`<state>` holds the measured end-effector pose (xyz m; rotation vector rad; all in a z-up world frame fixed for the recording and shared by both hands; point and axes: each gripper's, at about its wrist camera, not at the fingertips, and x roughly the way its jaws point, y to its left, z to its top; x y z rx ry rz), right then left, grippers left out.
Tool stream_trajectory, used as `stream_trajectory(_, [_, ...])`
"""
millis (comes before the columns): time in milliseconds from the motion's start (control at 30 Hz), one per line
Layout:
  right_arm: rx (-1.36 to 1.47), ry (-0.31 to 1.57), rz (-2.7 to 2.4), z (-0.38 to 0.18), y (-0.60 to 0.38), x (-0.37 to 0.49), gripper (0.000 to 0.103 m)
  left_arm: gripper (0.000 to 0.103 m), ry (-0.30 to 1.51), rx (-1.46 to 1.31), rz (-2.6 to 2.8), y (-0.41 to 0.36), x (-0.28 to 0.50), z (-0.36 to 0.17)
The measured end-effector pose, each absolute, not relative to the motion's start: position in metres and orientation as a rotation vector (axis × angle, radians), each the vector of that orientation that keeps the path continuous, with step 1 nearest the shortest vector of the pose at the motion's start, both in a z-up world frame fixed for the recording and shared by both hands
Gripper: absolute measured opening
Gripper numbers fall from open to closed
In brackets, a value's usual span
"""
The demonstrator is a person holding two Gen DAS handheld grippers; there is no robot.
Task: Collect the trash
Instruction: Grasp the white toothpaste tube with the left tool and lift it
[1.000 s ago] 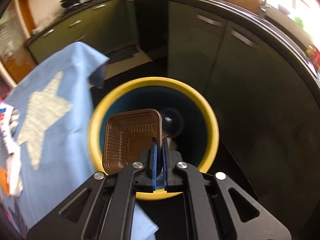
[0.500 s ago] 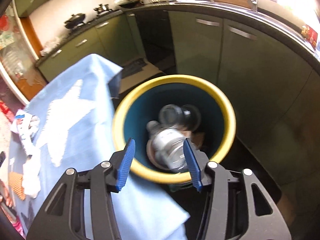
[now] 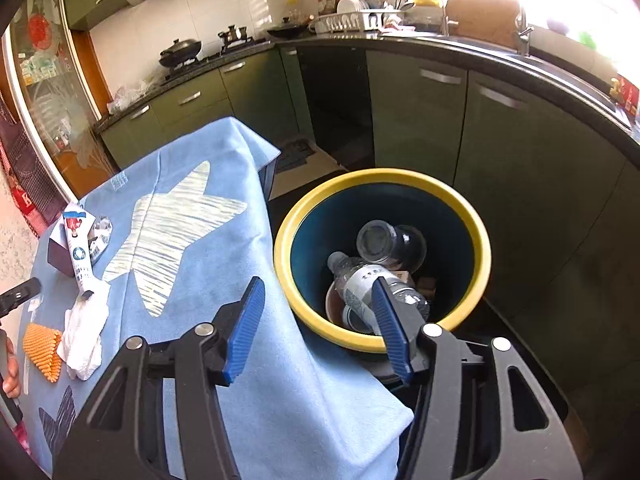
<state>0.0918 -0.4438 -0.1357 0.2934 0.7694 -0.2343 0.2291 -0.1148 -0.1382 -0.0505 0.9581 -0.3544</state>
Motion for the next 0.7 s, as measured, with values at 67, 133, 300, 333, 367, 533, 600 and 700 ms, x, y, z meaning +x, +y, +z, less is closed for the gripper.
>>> stream_trajectory(67, [0.294, 0.760, -0.231, -0.135, -0.444, 0.089, 0.056, 0.098, 1.036, -0.075, -0.364, -0.131, 0.241, -0.145])
stream_trajectory(133, [0.291, 0.755, -0.226, -0.135, -0.444, 0.088, 0.056, 0.098, 1.079, -0.101, -0.375, -0.142, 0.247, -0.149])
stream_trajectory(300, [0.313, 0.757, -0.204, -0.139, -0.447, 0.085, 0.056, 0.098, 1.105, -0.165, -0.359, -0.162, 0.264, -0.148])
stream_trajectory(333, [0.318, 0.758, -0.203, -0.141, -0.448, 0.085, 0.056, 0.098, 1.110, -0.186, -0.360, -0.162, 0.267, -0.147])
stream_trajectory(367, [0.323, 0.759, -0.200, -0.142, -0.449, 0.085, 0.056, 0.098, 1.122, -0.212, -0.361, -0.163, 0.271, -0.148])
stream_trajectory(533, [0.346, 0.762, -0.184, -0.148, -0.453, 0.085, 0.056, 0.098, 1.177, -0.273, -0.344, -0.166, 0.281, -0.156])
stream_trajectory(600, [0.354, 0.759, -0.179, -0.149, -0.455, 0.084, 0.056, 0.098, 1.189, -0.276, -0.339, -0.168, 0.283, -0.160])
stream_trajectory(700, [0.365, 0.761, -0.175, -0.152, -0.457, 0.084, 0.056, 0.090, 1.192, -0.273, -0.332, -0.170, 0.284, -0.162])
